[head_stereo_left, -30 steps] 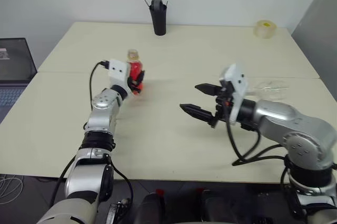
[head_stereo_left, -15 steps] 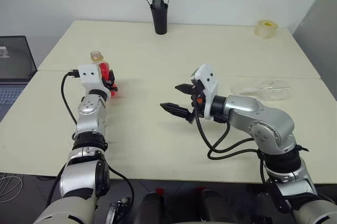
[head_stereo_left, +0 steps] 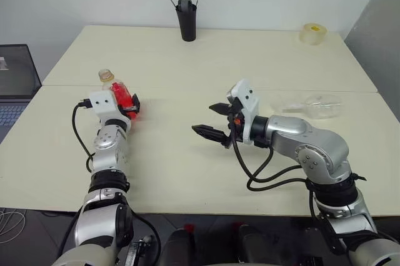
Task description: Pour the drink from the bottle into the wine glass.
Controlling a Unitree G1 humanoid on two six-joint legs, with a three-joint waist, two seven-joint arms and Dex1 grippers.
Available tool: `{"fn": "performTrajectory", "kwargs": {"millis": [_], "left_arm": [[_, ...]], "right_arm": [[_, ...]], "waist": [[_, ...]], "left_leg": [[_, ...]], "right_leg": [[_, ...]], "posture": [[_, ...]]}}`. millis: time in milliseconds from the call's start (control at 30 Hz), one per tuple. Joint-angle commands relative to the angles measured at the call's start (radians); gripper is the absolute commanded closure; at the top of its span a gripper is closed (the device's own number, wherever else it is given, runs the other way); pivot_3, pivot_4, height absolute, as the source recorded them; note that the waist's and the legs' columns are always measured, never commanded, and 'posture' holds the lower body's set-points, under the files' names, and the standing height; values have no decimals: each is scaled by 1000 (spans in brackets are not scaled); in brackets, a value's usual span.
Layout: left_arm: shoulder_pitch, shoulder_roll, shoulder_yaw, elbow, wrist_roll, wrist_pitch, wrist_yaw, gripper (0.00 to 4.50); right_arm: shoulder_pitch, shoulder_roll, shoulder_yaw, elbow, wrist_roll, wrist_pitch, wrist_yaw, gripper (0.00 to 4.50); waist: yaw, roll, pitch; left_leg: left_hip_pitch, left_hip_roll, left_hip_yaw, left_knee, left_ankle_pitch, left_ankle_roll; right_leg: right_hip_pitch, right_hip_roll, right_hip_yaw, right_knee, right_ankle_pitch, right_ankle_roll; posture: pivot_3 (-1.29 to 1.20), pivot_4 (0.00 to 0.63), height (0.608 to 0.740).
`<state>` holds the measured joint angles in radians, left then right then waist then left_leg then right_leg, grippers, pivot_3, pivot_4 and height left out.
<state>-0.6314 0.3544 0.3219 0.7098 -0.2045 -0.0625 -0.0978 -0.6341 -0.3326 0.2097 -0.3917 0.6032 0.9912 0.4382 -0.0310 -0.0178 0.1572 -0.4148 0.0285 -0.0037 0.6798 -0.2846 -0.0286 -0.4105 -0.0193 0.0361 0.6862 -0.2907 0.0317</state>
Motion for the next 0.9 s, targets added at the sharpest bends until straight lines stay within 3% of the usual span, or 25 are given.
{"fn": "performTrajectory", "kwargs": {"millis": [33,400,667,733,900], "left_arm": [[14,12,15,-73,-16,23,3,28],[250,-12,17,-432,-71,234,5,28],[463,-13,11,-737,-122,409,-20,28],[513,-7,-2,-817,-147,451,-55,28],[583,111,-171,-1075,-306,544,-413,28]], "right_arm": [[-6,1,-20,-39,5,-9,13,0],[4,-9,-33,-34,-1,-14,19,0],[67,-104,-139,-101,38,34,19,0],[80,-122,-180,-123,58,58,13,0],[104,-89,-410,-117,137,176,-127,0]], "waist": [[0,0,0],[-2,0,0],[1,-1,-1],[0,-1,-1],[5,-1,-1]], "left_leg": [[0,0,0,0,0,0],[1,1,1,0,0,0],[1,1,0,0,-2,3],[1,1,1,0,-2,3],[0,1,0,0,-2,3]], "right_leg": [[0,0,0,0,0,0],[-1,-1,2,2,0,0],[0,-3,3,2,0,0],[0,-3,3,2,0,0],[0,-3,5,1,0,0]], "posture": [[0,150,740],[0,150,740],[0,150,740],[0,150,740],[0,150,740]]}}
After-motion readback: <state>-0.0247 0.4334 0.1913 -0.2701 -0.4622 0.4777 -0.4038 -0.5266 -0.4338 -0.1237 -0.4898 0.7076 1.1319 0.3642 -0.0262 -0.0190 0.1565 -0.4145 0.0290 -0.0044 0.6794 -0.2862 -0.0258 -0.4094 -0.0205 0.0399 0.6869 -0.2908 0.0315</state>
